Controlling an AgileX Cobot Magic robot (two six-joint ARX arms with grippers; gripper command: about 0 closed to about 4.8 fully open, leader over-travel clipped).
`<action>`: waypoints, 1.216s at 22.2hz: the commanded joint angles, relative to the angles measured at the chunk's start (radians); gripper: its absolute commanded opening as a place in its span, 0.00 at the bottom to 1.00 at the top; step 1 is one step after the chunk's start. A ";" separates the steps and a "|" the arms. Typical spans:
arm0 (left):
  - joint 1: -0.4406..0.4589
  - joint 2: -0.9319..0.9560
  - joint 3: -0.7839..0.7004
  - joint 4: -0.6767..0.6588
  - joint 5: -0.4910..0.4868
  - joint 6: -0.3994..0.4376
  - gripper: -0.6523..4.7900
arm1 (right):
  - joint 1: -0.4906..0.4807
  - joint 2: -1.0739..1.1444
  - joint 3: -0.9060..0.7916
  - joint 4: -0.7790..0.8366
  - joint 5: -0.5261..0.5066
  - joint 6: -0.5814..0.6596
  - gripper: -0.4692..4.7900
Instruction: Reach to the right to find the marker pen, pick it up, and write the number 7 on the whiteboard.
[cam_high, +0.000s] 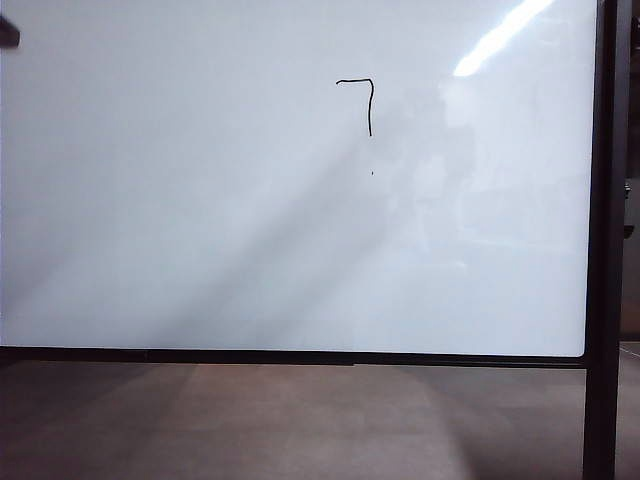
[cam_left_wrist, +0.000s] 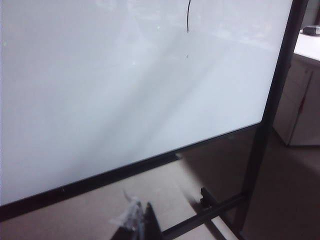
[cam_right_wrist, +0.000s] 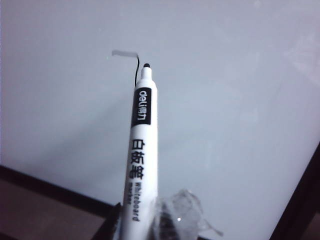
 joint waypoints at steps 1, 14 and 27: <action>0.001 -0.033 -0.040 0.013 -0.003 0.000 0.11 | 0.001 -0.051 -0.124 0.131 0.051 0.000 0.09; 0.001 -0.034 -0.111 0.106 -0.018 0.000 0.11 | 0.001 -0.063 -0.210 0.127 0.149 -0.001 0.19; 0.019 -0.077 -0.197 0.302 -0.066 0.001 0.11 | 0.001 -0.063 -0.210 0.127 0.149 -0.001 0.19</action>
